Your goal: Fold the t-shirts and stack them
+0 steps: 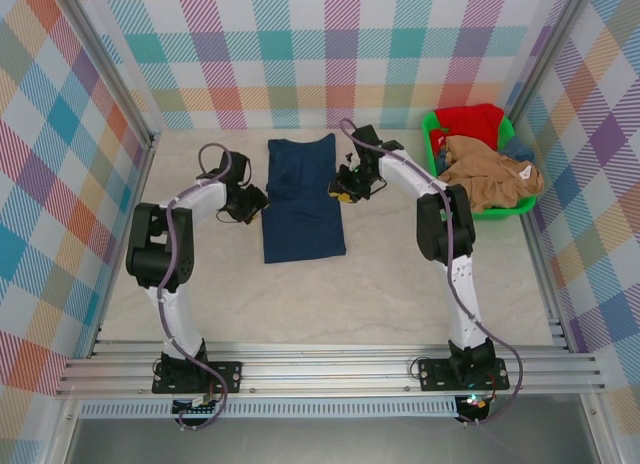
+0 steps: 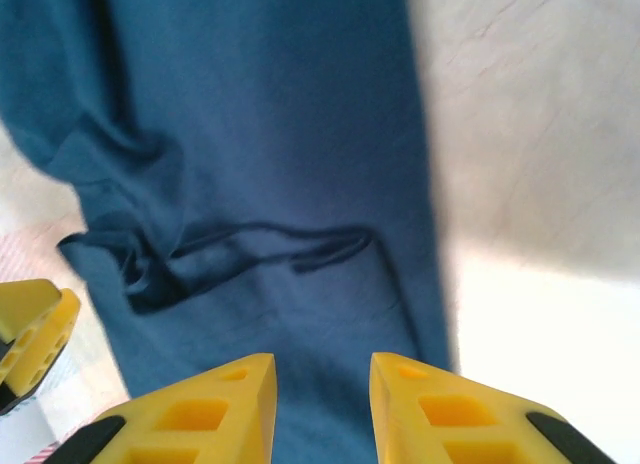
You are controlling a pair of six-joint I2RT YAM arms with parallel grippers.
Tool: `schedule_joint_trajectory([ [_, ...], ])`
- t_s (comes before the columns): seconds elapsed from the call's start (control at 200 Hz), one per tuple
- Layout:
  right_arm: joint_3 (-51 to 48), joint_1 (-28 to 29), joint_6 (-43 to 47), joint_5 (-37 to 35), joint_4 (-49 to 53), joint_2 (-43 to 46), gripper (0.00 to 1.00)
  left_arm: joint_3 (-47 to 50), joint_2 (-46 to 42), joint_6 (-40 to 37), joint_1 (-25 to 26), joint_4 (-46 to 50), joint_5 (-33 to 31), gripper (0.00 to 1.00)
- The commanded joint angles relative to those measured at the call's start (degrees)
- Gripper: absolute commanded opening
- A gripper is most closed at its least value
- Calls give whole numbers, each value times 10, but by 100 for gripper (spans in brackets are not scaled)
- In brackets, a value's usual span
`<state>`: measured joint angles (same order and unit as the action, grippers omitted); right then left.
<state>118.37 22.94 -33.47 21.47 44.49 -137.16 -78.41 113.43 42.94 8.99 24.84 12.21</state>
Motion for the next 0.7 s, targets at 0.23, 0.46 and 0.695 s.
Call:
schedule_joint_trajectory([
  [0.23, 106, -4, 26, 21, 38, -81, 27, -44, 50, -39, -15, -16, 23, 41],
  [0.46, 106, -1, 12, 29, 28, -93, 24, -49, 64, -38, -16, -25, 30, 40],
  [0.695, 102, 0, 5, 23, 25, -90, 15, -54, 73, -28, -15, -50, 55, 27],
])
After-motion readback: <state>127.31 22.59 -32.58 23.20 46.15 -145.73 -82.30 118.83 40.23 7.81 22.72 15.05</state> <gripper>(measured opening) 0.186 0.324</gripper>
